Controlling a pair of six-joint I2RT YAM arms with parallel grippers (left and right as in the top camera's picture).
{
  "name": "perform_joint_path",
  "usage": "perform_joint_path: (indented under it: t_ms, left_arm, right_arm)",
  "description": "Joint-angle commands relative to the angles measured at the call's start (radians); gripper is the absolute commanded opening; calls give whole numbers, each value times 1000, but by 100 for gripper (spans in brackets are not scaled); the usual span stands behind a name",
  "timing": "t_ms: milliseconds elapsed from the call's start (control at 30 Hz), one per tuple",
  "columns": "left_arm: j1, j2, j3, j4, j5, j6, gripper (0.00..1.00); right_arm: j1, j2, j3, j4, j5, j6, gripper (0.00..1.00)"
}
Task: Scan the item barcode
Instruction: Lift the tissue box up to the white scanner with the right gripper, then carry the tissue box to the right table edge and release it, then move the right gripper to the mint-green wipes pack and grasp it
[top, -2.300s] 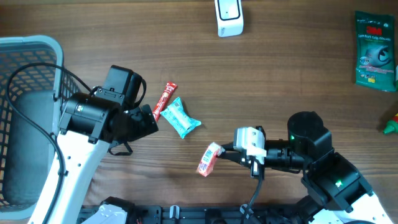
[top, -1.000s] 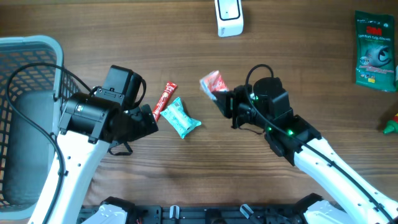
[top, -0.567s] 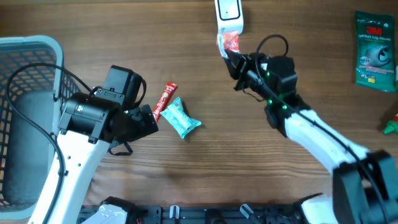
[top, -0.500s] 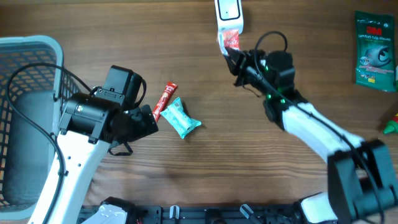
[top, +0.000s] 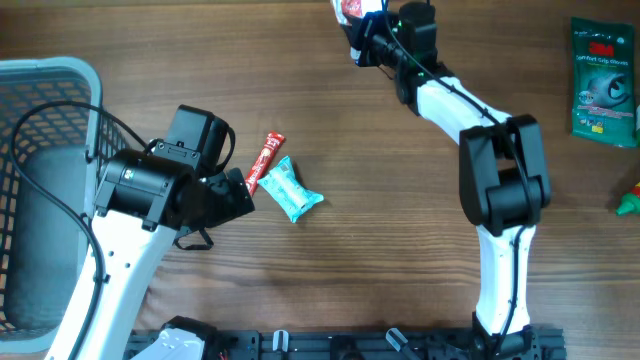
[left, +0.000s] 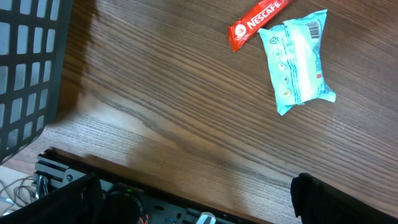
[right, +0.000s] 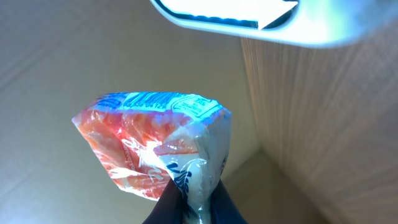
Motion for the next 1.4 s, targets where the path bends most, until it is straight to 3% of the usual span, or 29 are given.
perform_joint_path:
  t_ms: [0, 200, 400, 500, 733, 967, 1100, 1200, 1233, 1300, 1367]
  left_arm:
    - [3, -7, 2, 0, 5, 16, 100]
    - [3, -7, 2, 0, 5, 16, 100]
    - [3, -7, 2, 0, 5, 16, 100]
    - [3, -7, 2, 0, 5, 16, 100]
    - [3, -7, 2, 0, 5, 16, 100]
    - [3, -7, 2, 0, 5, 16, 100]
    - [3, -7, 2, 0, 5, 16, 100]
    - [3, -7, 2, 0, 5, 16, 100]
    - [3, -7, 2, 0, 5, 16, 100]
    - [3, -7, 2, 0, 5, 16, 100]
    - [3, -7, 2, 0, 5, 16, 100]
  right_arm:
    - [-10, 78, 122, -66, 9, 4, 5]
    - [-17, 88, 133, -103, 43, -34, 5]
    - [-61, 26, 133, -242, 56, -458, 5]
    - [-108, -105, 133, -379, 65, -556, 5]
    - [-270, -341, 133, -763, 377, -847, 5]
    - [-500, -310, 90, -1024, 691, -960, 5]
    - [-592, -217, 75, -1040, 692, -1127, 5]
    - [-634, -154, 75, -1095, 692, -1123, 5]
    - [-646, -146, 75, -1102, 692, -1123, 6]
    - [-663, -142, 75, -1103, 692, -1126, 36]
    - [-680, -151, 75, -1111, 692, -1172, 54]
